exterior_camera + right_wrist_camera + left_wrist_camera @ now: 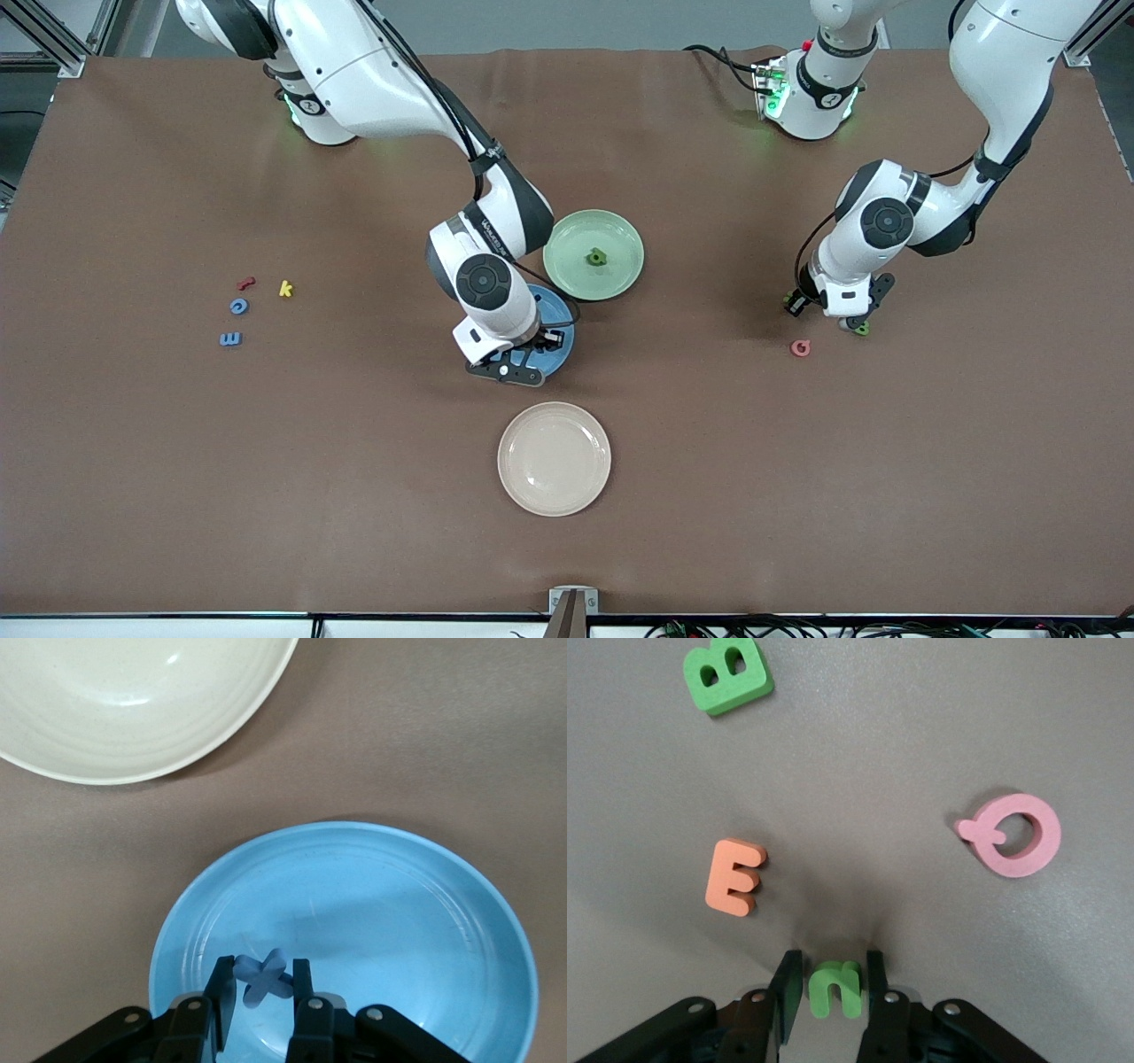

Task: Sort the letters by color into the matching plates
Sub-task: 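Carry the n to the green plate while the right gripper returns to letters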

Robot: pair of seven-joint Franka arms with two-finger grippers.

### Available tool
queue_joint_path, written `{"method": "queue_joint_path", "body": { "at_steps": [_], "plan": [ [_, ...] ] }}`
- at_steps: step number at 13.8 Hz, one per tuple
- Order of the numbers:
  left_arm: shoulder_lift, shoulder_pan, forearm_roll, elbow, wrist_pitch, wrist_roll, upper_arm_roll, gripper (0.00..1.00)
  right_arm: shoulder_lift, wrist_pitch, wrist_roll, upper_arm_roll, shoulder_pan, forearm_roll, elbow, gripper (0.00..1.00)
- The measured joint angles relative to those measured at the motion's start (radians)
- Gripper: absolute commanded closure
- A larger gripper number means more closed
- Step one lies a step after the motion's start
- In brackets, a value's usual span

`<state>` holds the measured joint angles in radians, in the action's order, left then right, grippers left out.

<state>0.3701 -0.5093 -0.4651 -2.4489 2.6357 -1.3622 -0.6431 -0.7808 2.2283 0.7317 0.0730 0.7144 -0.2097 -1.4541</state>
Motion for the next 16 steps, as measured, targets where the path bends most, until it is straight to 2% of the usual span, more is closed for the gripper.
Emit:
{"method": "queue_joint_path", "body": {
  "at_steps": [1,2,5,6,7,9,13,14,16],
  "plan": [
    [0.0,0.0,0.0,0.0,0.0,0.0,0.0,0.89,-0.007,0.006,0.0,0.0,0.004,0.0,0.005,0.9],
    [0.0,0.0,0.0,0.001,0.002,0.0,-0.001,0.99,-0.013,0.013,0.0,0.0,0.011,0.0,0.007,0.89],
    [0.0,0.0,-0.003,0.002,0.002,0.0,-0.001,1.0,-0.024,0.019,0.003,0.0,0.026,0.0,0.007,0.82],
    [-0.003,0.0,-0.005,0.006,0.002,0.0,-0.003,1.0,-0.025,0.019,0.003,0.0,0.026,0.0,0.007,0.74],
    [-0.007,0.0,-0.006,0.015,0.002,-0.007,-0.009,1.0,-0.027,0.019,0.003,0.002,0.026,0.0,0.007,0.5],
    [-0.022,-0.001,-0.009,0.039,-0.019,-0.061,-0.058,1.0,-0.027,0.02,0.003,0.003,0.026,0.0,0.007,0.29],
    [-0.046,0.009,-0.01,0.098,-0.113,-0.227,-0.241,1.0,-0.026,0.0,0.002,0.005,0.026,0.0,0.022,0.27],
    [-0.048,0.022,-0.01,0.108,-0.121,-0.275,-0.27,1.0,-0.02,-0.041,0.002,0.008,0.026,0.0,0.031,0.27],
    [-0.048,0.081,-0.01,0.124,-0.123,-0.366,-0.286,1.0,0.019,-0.161,-0.006,0.023,0.017,0.0,0.049,0.27]
  ]
}}
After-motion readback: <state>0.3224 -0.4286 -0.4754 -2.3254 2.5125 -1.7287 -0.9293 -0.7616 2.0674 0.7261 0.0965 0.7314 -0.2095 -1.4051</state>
